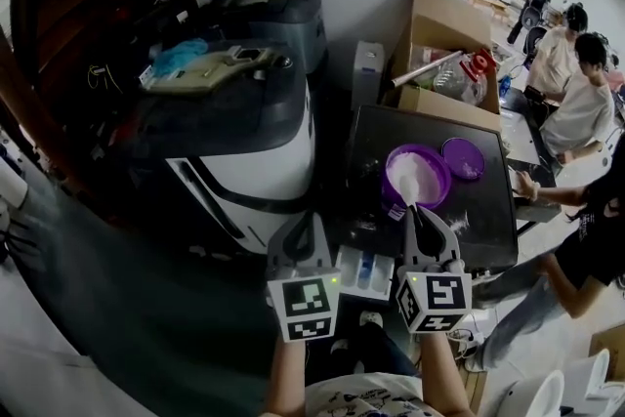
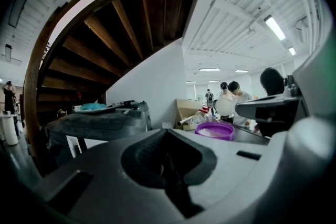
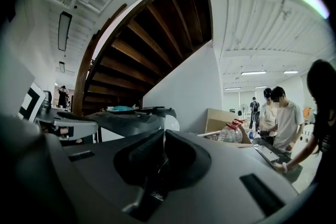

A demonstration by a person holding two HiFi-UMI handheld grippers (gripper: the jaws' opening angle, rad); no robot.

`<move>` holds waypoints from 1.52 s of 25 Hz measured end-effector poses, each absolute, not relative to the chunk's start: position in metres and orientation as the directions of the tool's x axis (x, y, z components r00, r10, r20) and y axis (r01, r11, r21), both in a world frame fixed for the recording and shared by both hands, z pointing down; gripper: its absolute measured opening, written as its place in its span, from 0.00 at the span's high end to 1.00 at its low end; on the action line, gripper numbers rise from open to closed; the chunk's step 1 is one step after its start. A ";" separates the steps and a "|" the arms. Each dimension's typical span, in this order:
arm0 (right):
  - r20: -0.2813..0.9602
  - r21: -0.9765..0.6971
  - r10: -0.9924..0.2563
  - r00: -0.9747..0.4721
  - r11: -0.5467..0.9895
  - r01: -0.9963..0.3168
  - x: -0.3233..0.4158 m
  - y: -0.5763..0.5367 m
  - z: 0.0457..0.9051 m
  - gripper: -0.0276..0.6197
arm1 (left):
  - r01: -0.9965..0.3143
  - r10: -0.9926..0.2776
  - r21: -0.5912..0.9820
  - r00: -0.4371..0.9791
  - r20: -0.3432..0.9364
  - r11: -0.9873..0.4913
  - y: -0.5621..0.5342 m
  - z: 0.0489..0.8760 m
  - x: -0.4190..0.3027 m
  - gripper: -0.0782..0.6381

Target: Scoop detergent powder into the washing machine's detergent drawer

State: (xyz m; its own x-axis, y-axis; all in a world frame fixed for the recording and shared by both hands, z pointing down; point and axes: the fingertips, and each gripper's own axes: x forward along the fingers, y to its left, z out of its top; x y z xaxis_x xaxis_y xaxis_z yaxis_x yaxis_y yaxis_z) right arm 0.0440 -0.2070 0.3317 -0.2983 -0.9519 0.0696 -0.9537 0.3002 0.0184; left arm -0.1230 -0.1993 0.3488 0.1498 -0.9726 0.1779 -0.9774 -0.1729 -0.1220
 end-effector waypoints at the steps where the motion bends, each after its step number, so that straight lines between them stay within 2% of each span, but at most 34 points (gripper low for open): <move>1: 0.064 0.017 -0.952 -0.299 0.301 -0.953 0.044 -0.208 0.329 0.93 | -0.977 -0.974 -0.124 0.150 0.172 -0.173 -0.200 0.346 -0.123 0.89; 38: 0.022 -0.004 -0.948 -0.318 0.318 -0.948 0.053 -0.228 0.311 0.93 | -0.983 -0.987 -0.138 0.103 0.126 -0.120 -0.211 0.325 -0.128 0.89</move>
State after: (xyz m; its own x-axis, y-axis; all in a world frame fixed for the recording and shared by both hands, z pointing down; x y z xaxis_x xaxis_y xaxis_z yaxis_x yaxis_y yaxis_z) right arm 0.0533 -0.2281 0.3105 -0.3180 -0.9478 0.0221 -0.9481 0.3180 -0.0039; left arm -0.1278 -0.2110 0.3247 0.1026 -0.9867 0.1260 -0.9832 -0.1198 -0.1379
